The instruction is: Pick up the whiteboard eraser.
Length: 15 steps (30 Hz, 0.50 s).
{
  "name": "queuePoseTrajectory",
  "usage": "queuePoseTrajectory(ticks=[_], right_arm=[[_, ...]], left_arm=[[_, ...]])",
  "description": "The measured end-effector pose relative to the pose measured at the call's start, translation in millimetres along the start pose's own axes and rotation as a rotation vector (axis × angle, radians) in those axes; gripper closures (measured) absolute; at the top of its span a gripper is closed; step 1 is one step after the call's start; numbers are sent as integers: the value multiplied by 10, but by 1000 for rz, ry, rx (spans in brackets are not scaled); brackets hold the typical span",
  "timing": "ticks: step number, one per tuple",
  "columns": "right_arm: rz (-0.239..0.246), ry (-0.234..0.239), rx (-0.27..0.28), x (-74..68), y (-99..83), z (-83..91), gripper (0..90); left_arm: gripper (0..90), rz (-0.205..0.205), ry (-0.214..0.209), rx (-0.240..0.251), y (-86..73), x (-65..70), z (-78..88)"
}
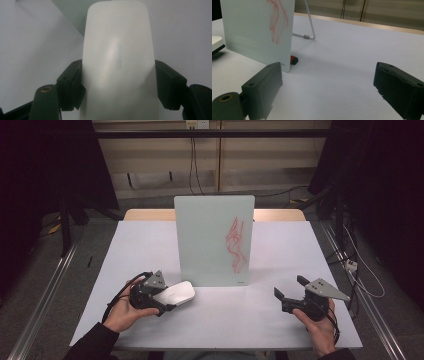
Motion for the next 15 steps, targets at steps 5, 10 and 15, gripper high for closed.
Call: queuePoseTrajectory(ticks=[5,10,15], right_arm=[[-3,2,0,0,7,-11,81],[-4,1,1,1,9,-15,81],[-17,2,-2,5,9,-19,82]], left_arm=[[308,21,6,51,0,5,40],[308,61,-8,105,18,16,78],[308,76,-9,151,32,36,123]])
Point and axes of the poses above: each handheld gripper's, and its own axes: z roughly backward along the jaws, y roughly out of its top, x roughly to its right, the point moved 6 cm from there along -z, roughly forward along the jaws, and after that the axes turned 10 degrees about -x, right-handed, at the moved point
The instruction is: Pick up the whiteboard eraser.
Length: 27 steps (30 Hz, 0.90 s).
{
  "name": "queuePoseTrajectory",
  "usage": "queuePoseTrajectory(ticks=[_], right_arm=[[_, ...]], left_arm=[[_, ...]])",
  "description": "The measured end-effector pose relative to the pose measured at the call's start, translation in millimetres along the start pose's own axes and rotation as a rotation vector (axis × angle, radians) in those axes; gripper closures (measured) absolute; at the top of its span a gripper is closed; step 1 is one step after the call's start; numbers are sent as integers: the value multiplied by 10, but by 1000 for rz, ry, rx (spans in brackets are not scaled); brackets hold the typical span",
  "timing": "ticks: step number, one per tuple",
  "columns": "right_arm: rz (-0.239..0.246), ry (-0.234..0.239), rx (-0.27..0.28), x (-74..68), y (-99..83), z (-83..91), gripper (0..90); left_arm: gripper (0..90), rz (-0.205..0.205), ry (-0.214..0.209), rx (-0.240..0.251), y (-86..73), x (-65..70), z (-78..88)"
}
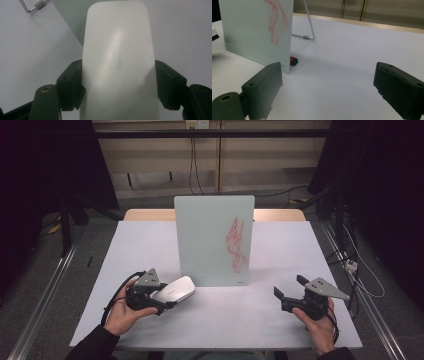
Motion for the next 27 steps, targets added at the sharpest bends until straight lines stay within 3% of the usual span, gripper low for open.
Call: queuePoseTrajectory(ticks=[9,23,27], right_arm=[[6,1,1,-1,0,-2,81],[11,3,4,-9,-6,19,82],[8,6,4,-10,-3,20,82]], left_arm=[[308,21,14,60,36,22,69],[309,47,96,164,87,17,209],[309,70,112,203,122,24,248]])
Point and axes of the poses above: each handheld gripper's, and its own axes: z roughly backward along the jaws, y roughly out of its top, x roughly to its right, the point moved 6 cm from there along -z, roughly forward along the jaws, and after that the axes turned 10 degrees about -x, right-handed, at the moved point
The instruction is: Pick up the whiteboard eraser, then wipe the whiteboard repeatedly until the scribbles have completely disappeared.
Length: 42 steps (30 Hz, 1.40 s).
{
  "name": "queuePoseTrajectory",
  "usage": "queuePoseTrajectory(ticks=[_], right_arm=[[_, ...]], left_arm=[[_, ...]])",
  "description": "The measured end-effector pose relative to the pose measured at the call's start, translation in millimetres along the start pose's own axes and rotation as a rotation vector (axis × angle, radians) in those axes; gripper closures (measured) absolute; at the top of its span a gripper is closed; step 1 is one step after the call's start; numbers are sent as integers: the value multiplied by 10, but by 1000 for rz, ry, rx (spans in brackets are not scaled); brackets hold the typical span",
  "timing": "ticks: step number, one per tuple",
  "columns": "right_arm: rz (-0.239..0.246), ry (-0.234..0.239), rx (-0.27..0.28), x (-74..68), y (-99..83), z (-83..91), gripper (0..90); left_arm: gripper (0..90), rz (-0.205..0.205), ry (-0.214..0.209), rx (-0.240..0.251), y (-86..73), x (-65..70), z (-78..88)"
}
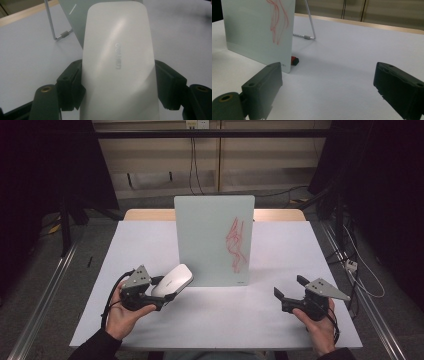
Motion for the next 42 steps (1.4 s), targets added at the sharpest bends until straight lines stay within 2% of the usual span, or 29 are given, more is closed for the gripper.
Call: queuePoseTrajectory(ticks=[2,4,10,12,18,27,34,42], right_arm=[[4,-1,0,-6,5,-4,82],[5,0,1,-12,8,-14,82],[1,3,-3,-11,17,-42,82],[8,6,-2,-22,13,-25,82],[3,5,4,-5,2,6,82],[7,6,-1,-14,5,-12,82],[11,7,-2,-12,2,-15,82],[0,9,-1,-15,14,-30,82]], left_arm=[[308,-7,8,16,11,2,13],[309,4,8,29,15,10,22],[309,10,16,40,25,9,45],[309,31,2,65,55,13,58],[308,23,27,88,107,33,92],[309,53,65,131,138,-9,153],[309,37,74,145,190,-3,177],[309,20,62,160,299,42,186]])
Point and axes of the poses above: each handheld gripper's, and its own axes: z roughly backward along the jaws, y roughly out of its top, x roughly to its right, the point moved 6 cm from there along -z, roughly forward along the jaws, and after that the axes turned 10 degrees about -x, right-handed, at the moved point
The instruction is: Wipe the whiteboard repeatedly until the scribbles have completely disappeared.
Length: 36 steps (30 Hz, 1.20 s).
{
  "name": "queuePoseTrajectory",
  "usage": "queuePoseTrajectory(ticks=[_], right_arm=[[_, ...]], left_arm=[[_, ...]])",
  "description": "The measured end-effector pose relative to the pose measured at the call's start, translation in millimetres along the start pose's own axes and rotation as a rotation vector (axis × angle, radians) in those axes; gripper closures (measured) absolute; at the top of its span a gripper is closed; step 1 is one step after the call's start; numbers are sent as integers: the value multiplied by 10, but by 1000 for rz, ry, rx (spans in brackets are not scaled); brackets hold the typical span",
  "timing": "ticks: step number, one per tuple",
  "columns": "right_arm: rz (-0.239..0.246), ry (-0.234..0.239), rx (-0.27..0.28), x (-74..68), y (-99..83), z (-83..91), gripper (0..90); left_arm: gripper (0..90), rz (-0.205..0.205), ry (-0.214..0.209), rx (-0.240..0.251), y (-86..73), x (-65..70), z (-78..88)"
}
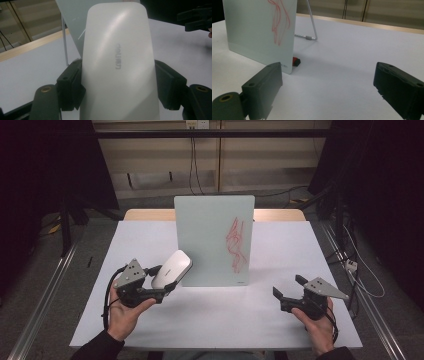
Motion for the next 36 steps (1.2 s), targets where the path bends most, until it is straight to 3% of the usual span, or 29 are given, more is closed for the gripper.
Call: queuePoseTrajectory(ticks=[12,23,32,34,36], right_arm=[[-5,-5,0,17,-5,10,82],[2,-1,6,14,-10,31,82],[2,-1,3,11,-10,26,82],[0,0,4,16,-10,30,82],[-2,0,4,18,-10,29,82]], left_arm=[[309,-83,8,11,242,147,-163],[309,-164,5,31,602,287,-381],[309,-201,-6,54,880,358,-536],[309,-225,12,46,917,367,-573],[309,-221,3,48,962,376,-606]])
Point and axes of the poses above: each handheld gripper's, and its own axes: z roughly backward along the jaws, y roughly out of its top, x roughly to its right, the point moved 6 cm from there along -z, roughly forward along the jaws, and after that the axes turned 10 degrees about -x, right-handed, at the moved point
